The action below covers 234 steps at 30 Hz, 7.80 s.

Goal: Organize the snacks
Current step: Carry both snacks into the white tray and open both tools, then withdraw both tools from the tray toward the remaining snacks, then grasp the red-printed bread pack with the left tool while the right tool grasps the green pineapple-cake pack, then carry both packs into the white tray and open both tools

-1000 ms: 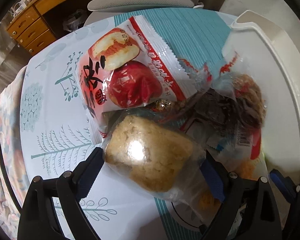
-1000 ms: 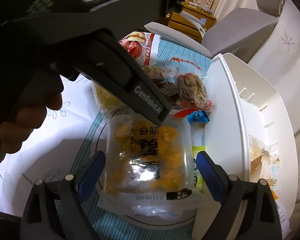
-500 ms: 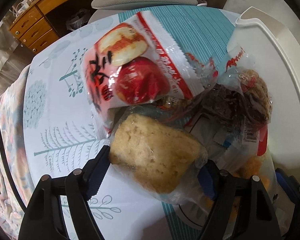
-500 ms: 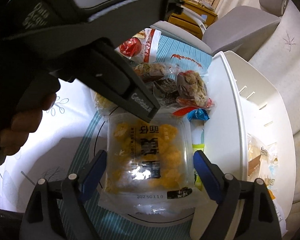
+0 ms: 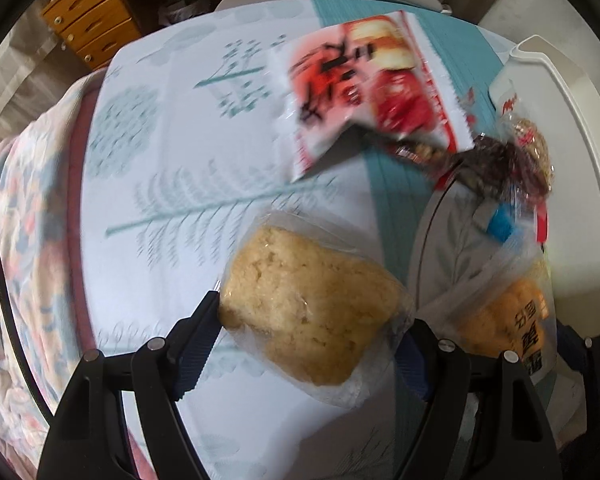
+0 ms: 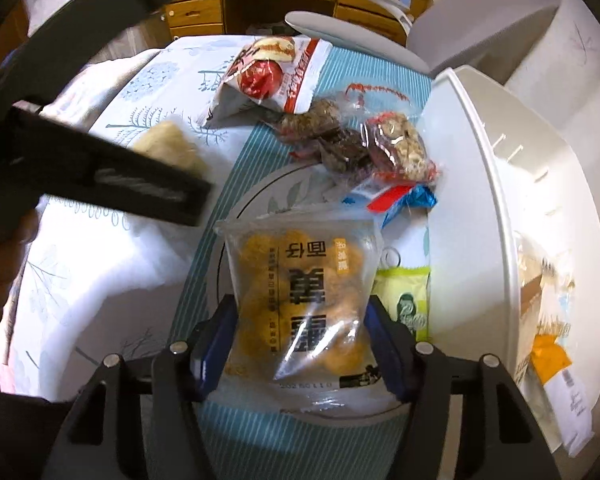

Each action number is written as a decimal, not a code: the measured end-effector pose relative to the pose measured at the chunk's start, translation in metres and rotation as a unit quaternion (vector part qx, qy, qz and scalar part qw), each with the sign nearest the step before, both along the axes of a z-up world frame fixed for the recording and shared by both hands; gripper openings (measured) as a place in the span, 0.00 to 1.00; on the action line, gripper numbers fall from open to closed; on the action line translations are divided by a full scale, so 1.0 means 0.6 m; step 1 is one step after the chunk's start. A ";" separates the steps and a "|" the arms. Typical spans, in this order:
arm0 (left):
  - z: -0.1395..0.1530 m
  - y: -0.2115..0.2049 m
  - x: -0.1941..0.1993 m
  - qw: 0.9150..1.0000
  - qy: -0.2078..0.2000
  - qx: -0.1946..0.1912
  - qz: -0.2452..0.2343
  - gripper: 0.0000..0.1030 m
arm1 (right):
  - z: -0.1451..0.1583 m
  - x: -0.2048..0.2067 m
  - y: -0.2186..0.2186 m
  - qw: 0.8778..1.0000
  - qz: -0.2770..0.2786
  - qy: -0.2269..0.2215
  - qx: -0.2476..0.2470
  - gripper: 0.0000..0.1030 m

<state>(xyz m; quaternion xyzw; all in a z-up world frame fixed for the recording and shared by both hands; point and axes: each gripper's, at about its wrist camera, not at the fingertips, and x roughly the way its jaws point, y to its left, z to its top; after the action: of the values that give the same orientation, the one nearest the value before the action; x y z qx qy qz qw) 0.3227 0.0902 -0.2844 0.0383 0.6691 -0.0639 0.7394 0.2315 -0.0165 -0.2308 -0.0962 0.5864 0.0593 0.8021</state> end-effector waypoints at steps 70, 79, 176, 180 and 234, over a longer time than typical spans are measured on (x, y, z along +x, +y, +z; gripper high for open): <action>0.302 -0.316 -0.208 0.968 -0.171 -0.184 -0.024 0.75 | 0.228 -0.135 -0.370 0.975 -0.100 -0.046 0.194 0.57; 0.294 -0.394 -0.152 0.968 -0.173 -0.180 -0.024 0.76 | 0.223 -0.114 -0.439 0.972 -0.100 -0.078 0.195 0.61; 0.068 0.011 0.145 0.985 -0.043 -0.158 0.048 0.91 | -0.028 -0.080 -0.098 0.798 -0.584 -0.103 0.102 0.81; 0.046 0.003 0.153 0.987 -0.036 -0.154 0.040 0.91 | -0.040 -0.073 -0.094 0.801 -0.583 -0.104 0.088 0.81; 0.080 0.126 -0.029 0.982 -0.001 -0.182 0.061 0.60 | 0.004 -0.104 -0.019 0.871 -0.453 -0.034 0.188 0.55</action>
<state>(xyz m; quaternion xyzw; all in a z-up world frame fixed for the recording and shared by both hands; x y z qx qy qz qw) 0.3056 0.1658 -0.2366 -0.1371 0.6468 -0.1393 0.7372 0.1692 -0.0277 -0.2287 0.3311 0.5156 -0.2046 0.7633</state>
